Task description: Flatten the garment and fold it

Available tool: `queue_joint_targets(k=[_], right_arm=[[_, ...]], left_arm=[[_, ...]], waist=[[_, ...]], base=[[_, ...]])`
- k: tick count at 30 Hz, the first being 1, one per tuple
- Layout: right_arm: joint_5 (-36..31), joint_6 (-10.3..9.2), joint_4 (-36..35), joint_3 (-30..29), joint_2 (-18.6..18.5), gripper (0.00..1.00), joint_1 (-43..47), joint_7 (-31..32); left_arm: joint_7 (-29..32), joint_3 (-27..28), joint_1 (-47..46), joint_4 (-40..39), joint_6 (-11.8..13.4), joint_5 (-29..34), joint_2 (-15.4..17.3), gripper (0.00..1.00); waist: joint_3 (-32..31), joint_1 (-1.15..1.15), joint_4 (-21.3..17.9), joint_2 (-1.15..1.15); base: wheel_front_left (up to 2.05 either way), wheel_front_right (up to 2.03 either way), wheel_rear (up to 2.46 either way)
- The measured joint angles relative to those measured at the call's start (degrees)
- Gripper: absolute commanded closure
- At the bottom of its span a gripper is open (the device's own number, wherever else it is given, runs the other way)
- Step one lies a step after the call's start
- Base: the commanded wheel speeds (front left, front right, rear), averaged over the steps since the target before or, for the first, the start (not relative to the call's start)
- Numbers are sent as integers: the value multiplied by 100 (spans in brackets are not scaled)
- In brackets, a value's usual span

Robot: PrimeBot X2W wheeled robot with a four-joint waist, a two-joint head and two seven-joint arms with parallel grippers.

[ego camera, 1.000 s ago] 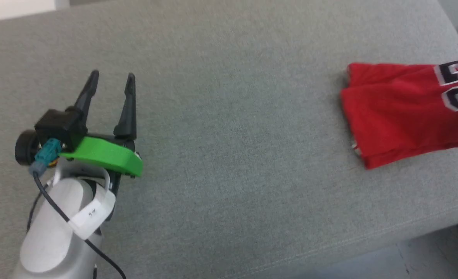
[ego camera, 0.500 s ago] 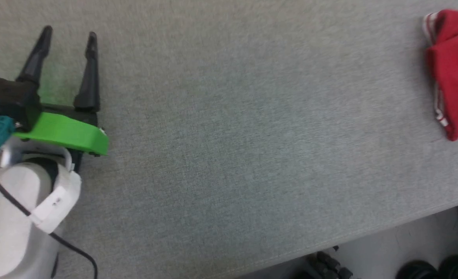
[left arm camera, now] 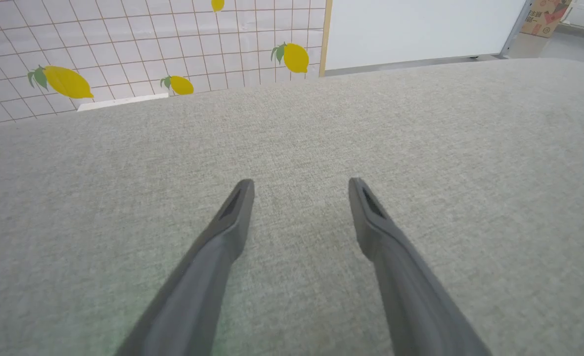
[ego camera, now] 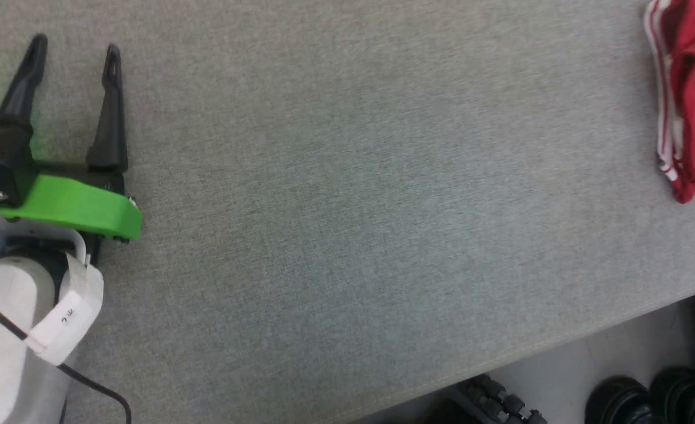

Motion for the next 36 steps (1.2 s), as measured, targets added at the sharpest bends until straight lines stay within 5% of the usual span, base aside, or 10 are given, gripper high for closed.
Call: queue_joint_targets(k=[13, 27, 36], right_arm=[[1112, 0, -1106, 720, 347, 0, -222, -1608], [1318, 0, -2360, 1043, 2128, 0, 628, -3298], [1305, -1, -2862, 1159, 2637, 0, 1590, -3664]], left_arm=[[-914, -4, 456, 948, 31, -378, -492, 0], [-1523, 292, 1015, 1410, 127, -745, -784, 0], [-1616, 323, 1217, 1538, 154, -917, -942, 0]], waist=[[-1156, -1, 60, 0], [-2646, -1, 546, 0], [-3135, -1, 1144, 0]], base=[[0, 0, 0], [0, 0, 0], [0, 0, 0]])
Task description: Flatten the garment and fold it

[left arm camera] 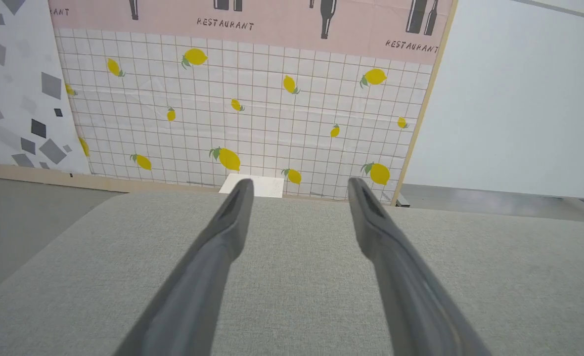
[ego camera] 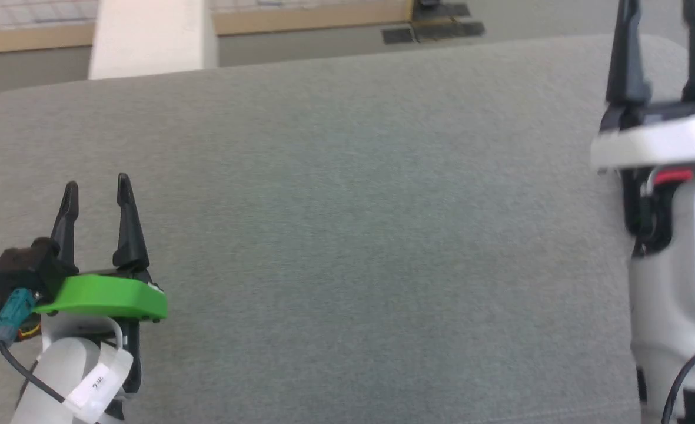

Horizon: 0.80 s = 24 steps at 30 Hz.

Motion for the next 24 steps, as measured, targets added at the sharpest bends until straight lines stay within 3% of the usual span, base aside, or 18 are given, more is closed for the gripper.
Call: queue_joint_targets(k=[11, 24], right_arm=[[193, 0, -38, 187, 43, 0, 1516, -58], [199, 0, -3, 285, 52, 0, 2582, -59]], left_arm=[[-76, 165, 281, 134, 2, -175, -153, 0], [52, 15, 443, 424, -207, -457, -213, 0]], waist=[[-519, 0, 648, 0], [-815, 0, 971, 0]], base=[[0, 0, 0], [0, 0, 0]])
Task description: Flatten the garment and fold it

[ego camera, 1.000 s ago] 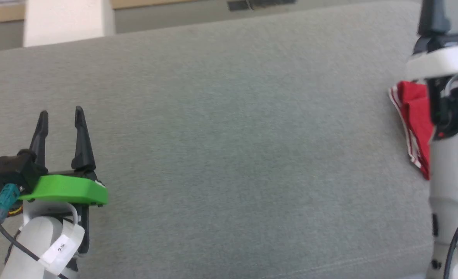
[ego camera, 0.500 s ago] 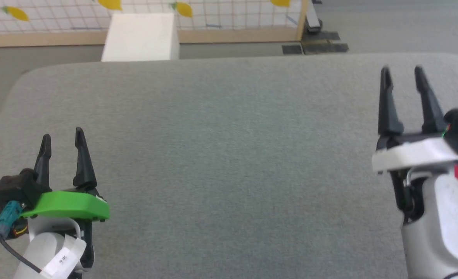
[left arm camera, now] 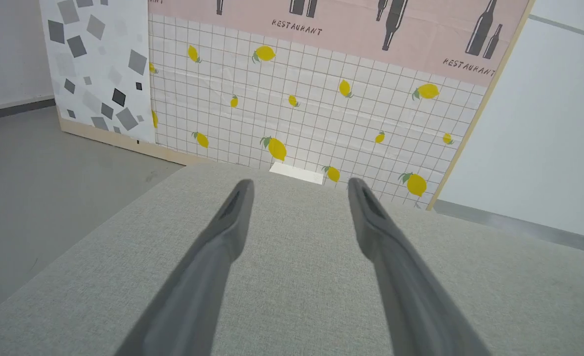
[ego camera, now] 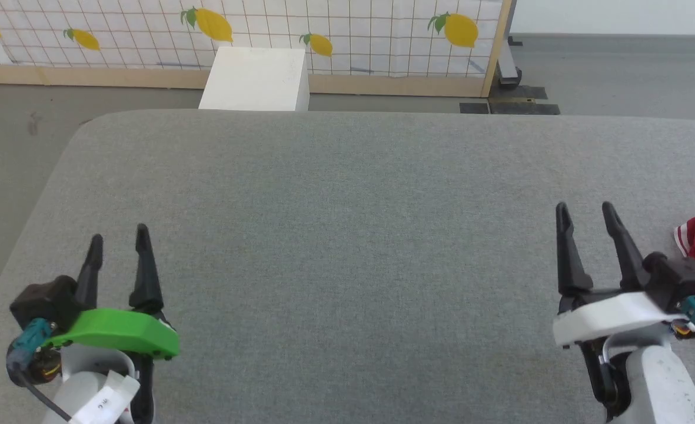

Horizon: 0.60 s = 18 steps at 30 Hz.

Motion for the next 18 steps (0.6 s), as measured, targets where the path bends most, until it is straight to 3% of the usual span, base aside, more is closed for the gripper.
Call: queue_joint_targets(k=[18], right_arm=[[-205, 0, 78, -100, -1, 0, 365, 64]], left_arm=[[322, -512, 11, 276, -59, 218, 178, 0]], waist=[[-56, 0, 4, 0]], base=[[0, 0, 0]])
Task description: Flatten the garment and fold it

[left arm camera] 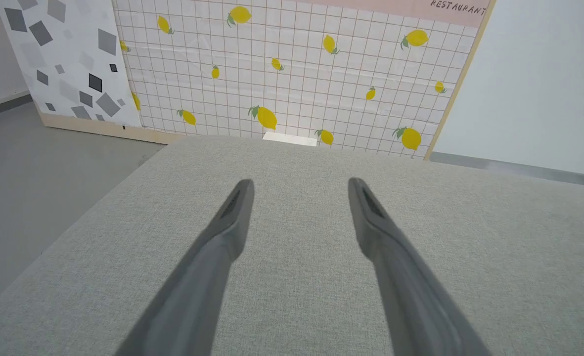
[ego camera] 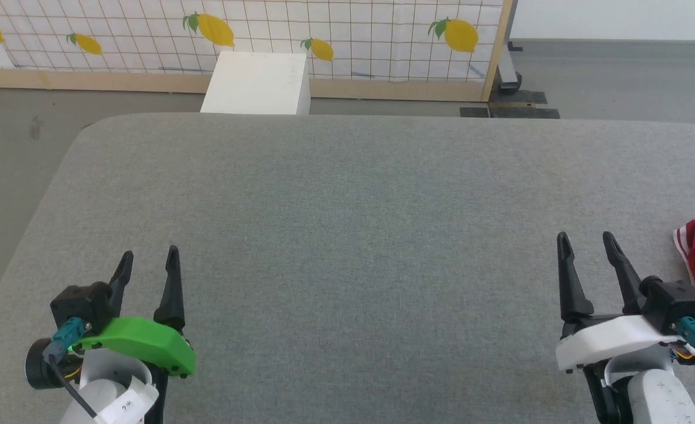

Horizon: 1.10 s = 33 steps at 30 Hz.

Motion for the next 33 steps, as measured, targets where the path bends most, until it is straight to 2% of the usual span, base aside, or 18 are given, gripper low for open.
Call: queue_joint_targets(k=[33], right_arm=[[2, 0, 20, -32, 1, 0, 7, 94]], left_arm=[[-5, -68, -7, 18, 11, -24, 11, 0]], waist=[[57, 0, -8, 0]], base=[[0, 0, 0]])
